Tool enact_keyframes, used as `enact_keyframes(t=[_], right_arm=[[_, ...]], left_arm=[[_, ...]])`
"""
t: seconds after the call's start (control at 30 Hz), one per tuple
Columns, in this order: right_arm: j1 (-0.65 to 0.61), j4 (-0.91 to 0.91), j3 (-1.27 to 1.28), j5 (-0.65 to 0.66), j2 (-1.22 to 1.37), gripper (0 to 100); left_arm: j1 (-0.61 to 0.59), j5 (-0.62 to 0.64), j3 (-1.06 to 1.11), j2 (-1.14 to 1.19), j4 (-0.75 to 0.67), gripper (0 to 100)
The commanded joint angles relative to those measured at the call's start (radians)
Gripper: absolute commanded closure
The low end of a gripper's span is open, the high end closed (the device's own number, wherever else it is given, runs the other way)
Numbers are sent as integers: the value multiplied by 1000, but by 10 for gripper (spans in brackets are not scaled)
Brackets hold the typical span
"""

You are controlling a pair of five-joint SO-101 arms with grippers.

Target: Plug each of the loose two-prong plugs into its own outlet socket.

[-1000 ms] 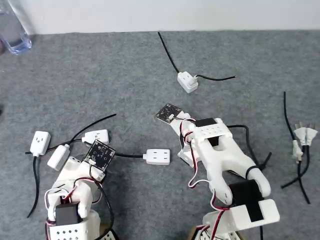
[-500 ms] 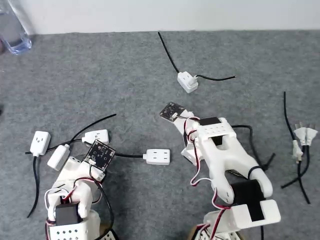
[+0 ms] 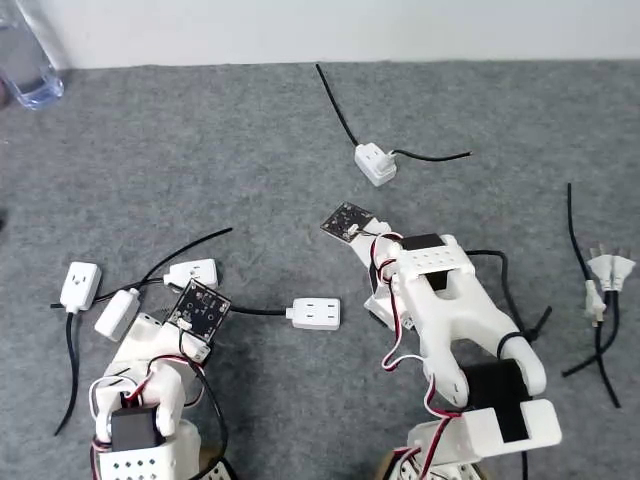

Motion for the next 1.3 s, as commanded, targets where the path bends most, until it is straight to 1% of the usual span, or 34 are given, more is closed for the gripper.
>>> enact_keyframes(t=[0.0,0.1,0.17,0.23,0.7,0.93,1.27], right_arm=[[5,-1,-11,2,-4,975],[7,-1,-11,-5,-4,913],[18,-1,-11,-41,-4,861],[22,-1,-14,-51,-5,825],[15,-1,-15,-46,-7,822],[2,-2,17,-69,-85,823],[-13,-2,18,-69,-88,824]], left_arm=[[-2,-6,-4,-9,-5,786],[-2,-6,-4,-9,-5,786],[-2,-6,-4,-9,-5,786],[-2,-6,-4,-9,-5,786],[-2,-6,-4,-9,-5,786],[-2,-6,-4,-9,-5,786],[-2,-6,-4,-9,-5,786]])
